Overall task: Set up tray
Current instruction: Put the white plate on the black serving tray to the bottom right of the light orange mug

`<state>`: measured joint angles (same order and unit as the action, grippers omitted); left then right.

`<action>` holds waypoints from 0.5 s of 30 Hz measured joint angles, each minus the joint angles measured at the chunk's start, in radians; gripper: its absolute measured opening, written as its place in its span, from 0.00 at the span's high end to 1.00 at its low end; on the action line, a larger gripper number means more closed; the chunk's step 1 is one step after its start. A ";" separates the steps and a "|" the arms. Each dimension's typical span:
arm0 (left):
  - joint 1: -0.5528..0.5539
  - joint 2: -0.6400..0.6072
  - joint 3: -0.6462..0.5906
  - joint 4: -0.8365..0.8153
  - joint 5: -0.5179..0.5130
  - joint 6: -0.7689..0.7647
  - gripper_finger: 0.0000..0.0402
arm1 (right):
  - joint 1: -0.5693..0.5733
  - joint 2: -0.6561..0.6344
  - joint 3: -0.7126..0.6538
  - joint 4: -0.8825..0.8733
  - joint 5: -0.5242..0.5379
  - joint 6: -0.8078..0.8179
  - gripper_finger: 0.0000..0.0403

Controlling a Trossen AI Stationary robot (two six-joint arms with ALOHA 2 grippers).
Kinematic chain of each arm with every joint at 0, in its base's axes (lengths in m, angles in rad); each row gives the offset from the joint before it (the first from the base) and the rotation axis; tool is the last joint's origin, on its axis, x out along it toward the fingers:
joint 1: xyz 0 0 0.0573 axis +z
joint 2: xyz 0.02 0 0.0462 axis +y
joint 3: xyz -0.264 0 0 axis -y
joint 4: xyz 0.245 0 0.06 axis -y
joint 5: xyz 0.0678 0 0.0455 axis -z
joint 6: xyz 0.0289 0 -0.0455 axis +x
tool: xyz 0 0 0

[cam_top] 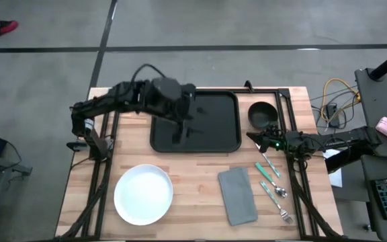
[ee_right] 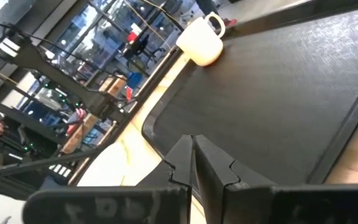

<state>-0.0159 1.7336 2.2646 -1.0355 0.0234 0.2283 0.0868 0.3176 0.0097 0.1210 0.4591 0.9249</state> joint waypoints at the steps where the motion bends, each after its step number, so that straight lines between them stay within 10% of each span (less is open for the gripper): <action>1: -0.021 0.000 -0.008 0.001 -0.011 -0.016 0.30 | 0.000 0.000 0.000 -0.005 0.000 0.000 0.98; 15: -0.290 -0.001 -0.319 -0.001 -0.164 -0.202 0.30 | 0.000 0.000 0.000 -0.021 0.003 -0.048 0.98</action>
<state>-0.3061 1.7329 1.9455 -1.0367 -0.1408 0.0260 0.0868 0.3172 0.0097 0.0998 0.4625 0.8771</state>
